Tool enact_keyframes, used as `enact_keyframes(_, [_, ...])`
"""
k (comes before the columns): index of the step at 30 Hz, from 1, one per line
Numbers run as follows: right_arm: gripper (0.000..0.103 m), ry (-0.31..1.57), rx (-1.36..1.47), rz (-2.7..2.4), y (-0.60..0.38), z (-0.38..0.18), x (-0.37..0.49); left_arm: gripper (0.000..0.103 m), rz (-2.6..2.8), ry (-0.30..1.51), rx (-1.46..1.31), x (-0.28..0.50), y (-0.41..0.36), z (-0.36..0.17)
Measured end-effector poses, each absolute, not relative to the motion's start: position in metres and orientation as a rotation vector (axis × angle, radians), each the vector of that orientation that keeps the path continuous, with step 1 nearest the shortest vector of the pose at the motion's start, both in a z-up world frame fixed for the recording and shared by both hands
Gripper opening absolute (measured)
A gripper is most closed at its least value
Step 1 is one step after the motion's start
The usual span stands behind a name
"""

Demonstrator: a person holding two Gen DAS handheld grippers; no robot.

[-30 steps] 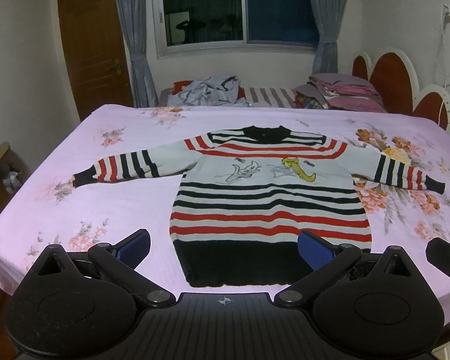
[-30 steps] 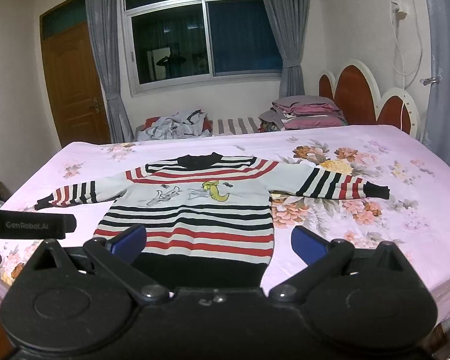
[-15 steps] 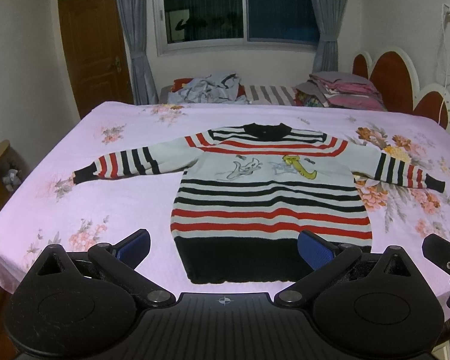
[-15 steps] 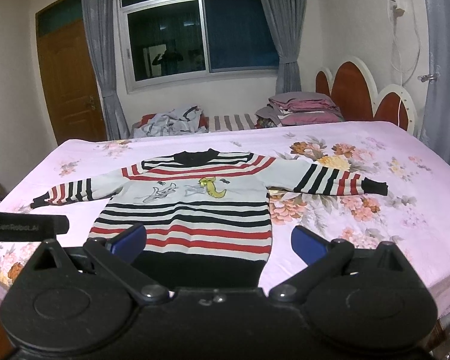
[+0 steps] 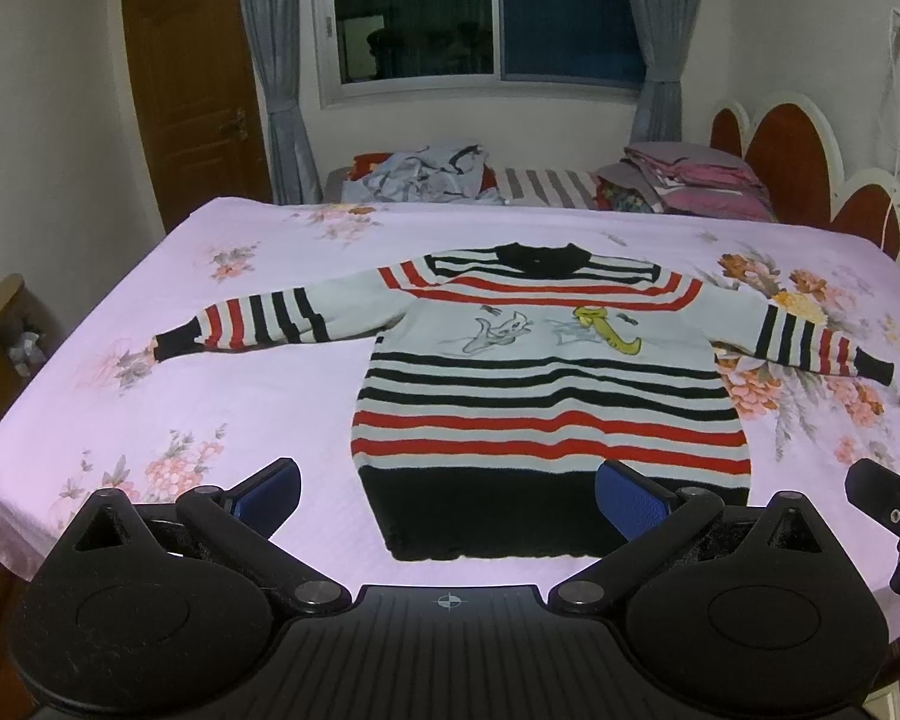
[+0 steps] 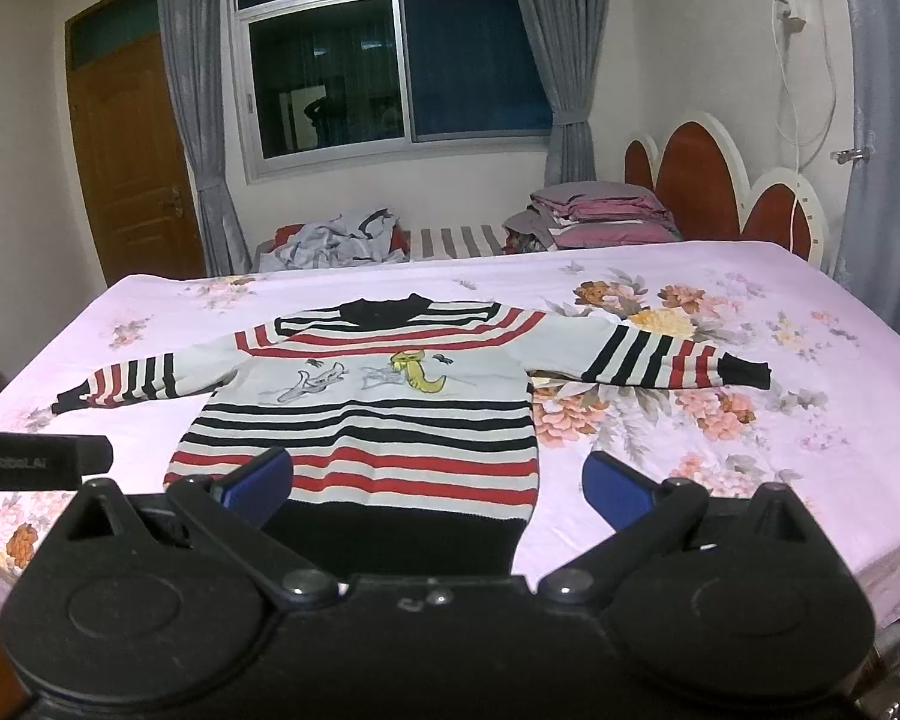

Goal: Fold small clothes

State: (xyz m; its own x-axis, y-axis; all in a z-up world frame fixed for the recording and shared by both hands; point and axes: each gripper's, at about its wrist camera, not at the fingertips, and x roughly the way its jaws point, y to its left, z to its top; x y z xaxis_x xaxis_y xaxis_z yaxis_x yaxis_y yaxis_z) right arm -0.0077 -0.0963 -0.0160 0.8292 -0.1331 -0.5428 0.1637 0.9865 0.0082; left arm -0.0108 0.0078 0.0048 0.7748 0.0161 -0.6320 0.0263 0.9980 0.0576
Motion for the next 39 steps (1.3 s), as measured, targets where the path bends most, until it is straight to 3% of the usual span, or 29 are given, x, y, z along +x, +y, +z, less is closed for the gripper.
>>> enact_keyframes(39, [0.103, 0.58, 0.068, -0.172, -0.101, -0.025, 0.002, 0.103, 0.01, 0.725, 0.053, 0.013, 0.02, -0.006])
